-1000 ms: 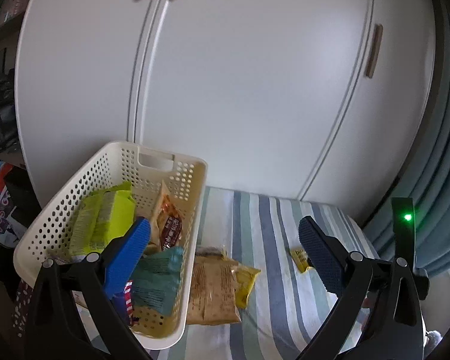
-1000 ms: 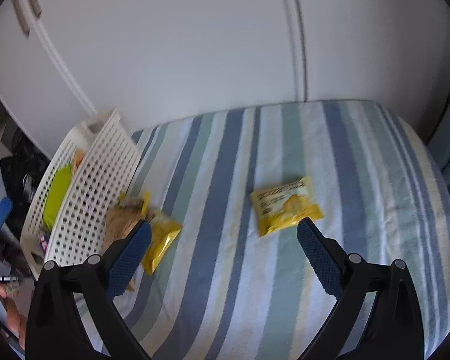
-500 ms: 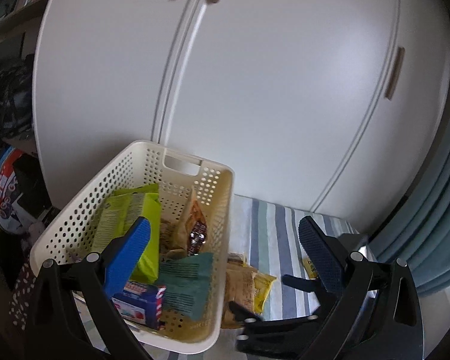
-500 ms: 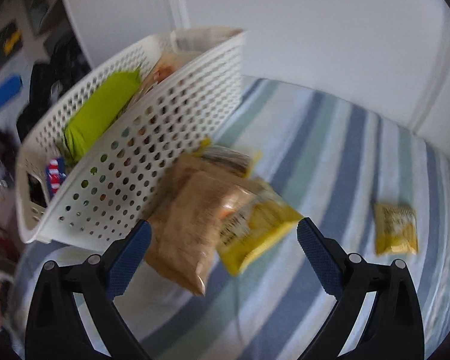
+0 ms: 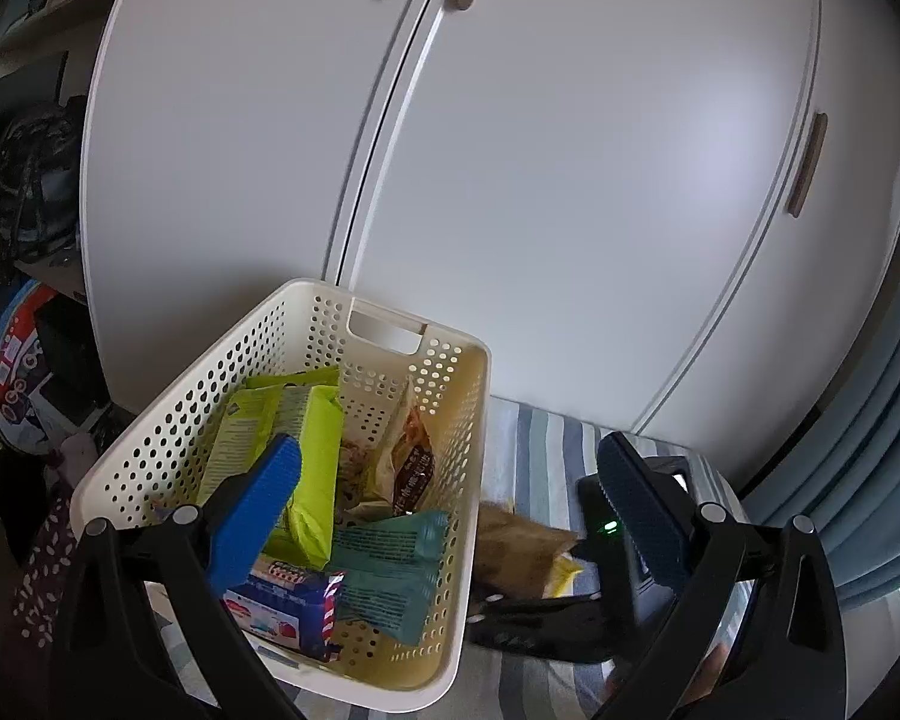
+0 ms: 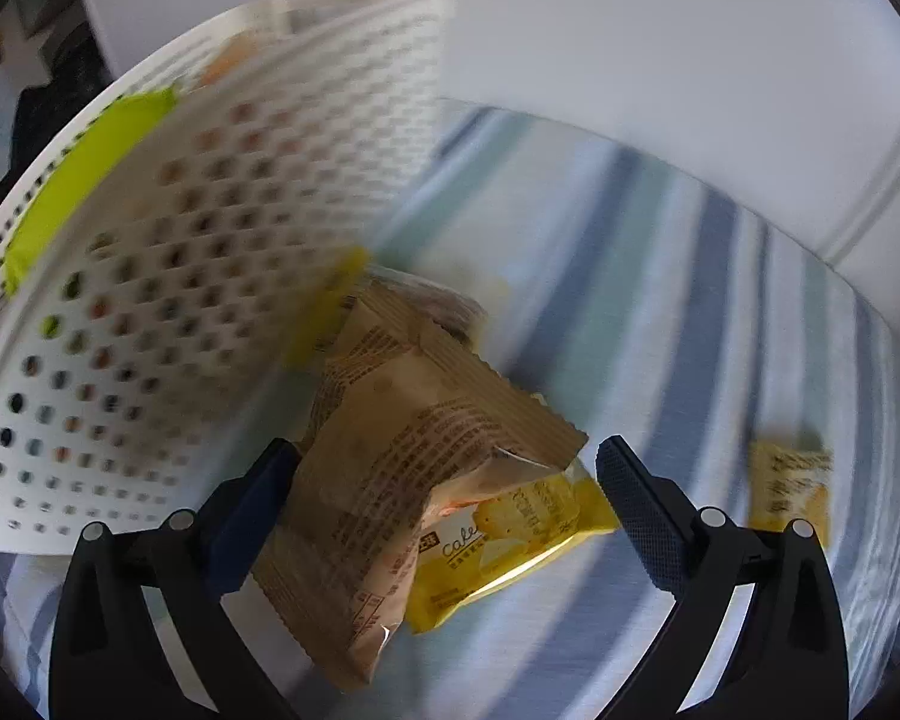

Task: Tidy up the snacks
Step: 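Move both tools back toward the remaining yellow and brown packs on the table, then lower the left tool onto the large brown kraft pack, grasp and lift it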

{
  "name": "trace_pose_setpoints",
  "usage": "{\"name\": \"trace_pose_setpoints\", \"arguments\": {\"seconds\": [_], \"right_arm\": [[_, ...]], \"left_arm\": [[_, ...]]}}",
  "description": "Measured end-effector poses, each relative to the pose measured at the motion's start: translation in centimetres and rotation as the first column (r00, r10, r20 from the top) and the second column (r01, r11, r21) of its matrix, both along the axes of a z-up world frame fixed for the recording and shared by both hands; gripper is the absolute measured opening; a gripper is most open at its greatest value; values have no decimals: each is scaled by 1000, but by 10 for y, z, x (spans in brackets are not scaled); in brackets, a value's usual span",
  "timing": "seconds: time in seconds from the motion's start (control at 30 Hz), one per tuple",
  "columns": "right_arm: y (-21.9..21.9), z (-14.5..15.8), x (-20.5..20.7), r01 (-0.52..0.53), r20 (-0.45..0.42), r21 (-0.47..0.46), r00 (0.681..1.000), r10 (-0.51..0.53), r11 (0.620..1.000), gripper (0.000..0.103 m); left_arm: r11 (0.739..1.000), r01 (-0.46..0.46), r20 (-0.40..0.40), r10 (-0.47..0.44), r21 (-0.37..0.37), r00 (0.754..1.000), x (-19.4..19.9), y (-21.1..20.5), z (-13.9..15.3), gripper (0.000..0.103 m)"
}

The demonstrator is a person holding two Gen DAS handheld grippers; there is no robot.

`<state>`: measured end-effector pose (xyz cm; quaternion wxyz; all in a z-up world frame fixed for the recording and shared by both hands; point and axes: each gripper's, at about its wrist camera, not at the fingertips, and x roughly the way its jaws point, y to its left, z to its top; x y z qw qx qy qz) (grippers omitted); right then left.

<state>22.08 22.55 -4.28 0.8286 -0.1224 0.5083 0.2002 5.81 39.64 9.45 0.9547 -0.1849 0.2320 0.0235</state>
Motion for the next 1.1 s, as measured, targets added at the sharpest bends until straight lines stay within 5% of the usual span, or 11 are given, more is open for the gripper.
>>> {"name": "trace_pose_setpoints", "arguments": {"seconds": [0.27,0.47,0.7,0.93,1.1], "right_arm": [[-68,5,11,137,3,-14,991,-137,990,98],[-114,26,-7,176,11,100,984,-178,979,98],[-194,39,-11,355,-25,351,929,-370,866,98],[-226,23,-10,445,-51,295,891,-452,845,98],[-237,17,1,471,-70,302,878,-473,829,98]], "left_arm": [[1000,18,-19,-17,26,1000,6,-10,-4,100],[996,59,-42,-56,65,998,12,-29,-8,100],[975,174,-72,-165,139,984,21,-79,-14,100],[920,356,-220,-318,162,922,45,-133,-41,100],[900,433,-338,-393,49,855,74,-150,-68,100]]}}
